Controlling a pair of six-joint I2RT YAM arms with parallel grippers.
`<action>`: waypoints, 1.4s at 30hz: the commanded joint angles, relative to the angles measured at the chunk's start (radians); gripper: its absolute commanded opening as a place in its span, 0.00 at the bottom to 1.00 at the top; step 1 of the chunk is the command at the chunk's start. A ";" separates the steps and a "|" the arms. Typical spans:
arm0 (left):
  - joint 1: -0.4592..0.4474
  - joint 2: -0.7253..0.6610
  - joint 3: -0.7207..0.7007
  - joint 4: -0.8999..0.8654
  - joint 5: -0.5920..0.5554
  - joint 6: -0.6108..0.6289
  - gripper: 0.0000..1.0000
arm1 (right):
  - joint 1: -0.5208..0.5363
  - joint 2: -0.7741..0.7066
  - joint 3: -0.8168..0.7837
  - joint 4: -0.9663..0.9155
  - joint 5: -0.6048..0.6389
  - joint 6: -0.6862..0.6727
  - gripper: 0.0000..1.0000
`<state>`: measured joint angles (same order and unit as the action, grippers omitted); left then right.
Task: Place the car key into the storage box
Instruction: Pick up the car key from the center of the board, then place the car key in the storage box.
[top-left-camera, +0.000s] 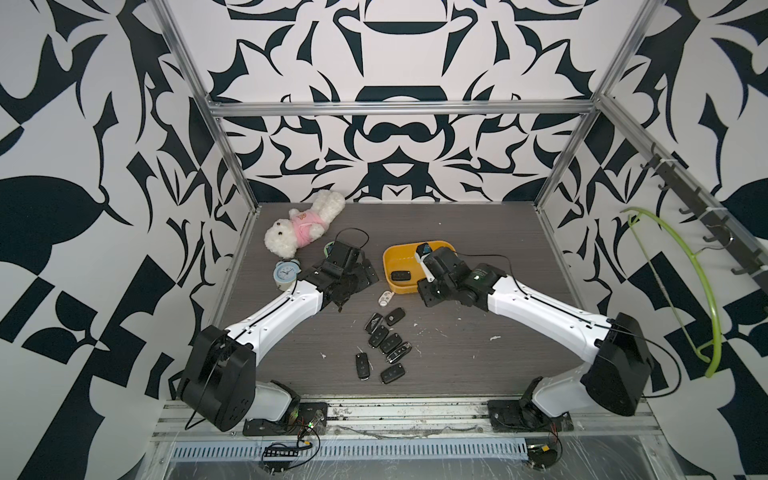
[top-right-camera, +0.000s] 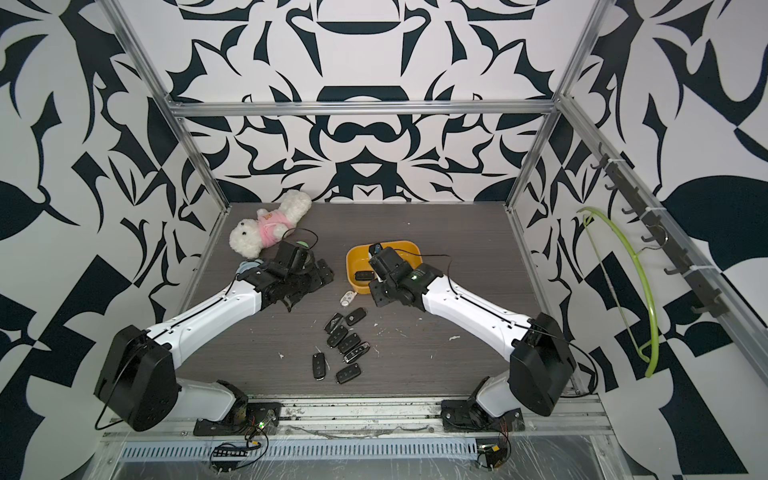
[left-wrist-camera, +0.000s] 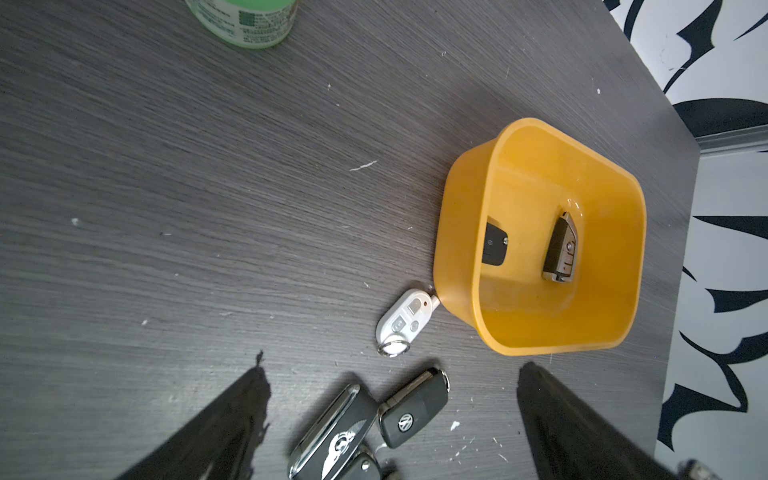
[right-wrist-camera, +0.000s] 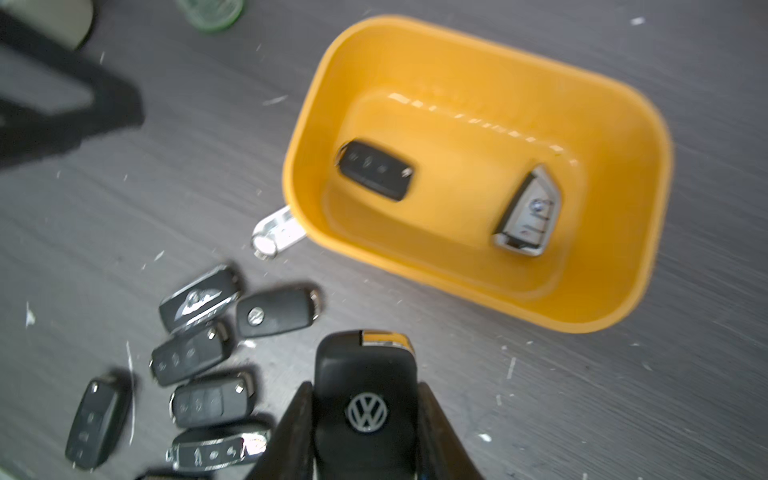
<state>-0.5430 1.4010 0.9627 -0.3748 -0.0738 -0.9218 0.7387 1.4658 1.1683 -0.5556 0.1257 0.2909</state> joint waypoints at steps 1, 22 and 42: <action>0.004 0.010 -0.025 0.027 0.021 -0.021 0.99 | -0.042 0.004 0.064 0.033 0.028 0.026 0.00; 0.006 0.003 -0.045 0.021 0.032 -0.029 0.99 | -0.249 0.441 0.342 0.052 -0.083 0.129 0.00; 0.013 0.020 -0.033 0.016 0.032 -0.021 0.99 | -0.253 0.590 0.364 0.034 -0.053 0.195 0.32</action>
<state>-0.5346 1.4151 0.9260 -0.3519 -0.0437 -0.9501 0.4824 2.0827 1.5055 -0.5190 0.0498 0.4660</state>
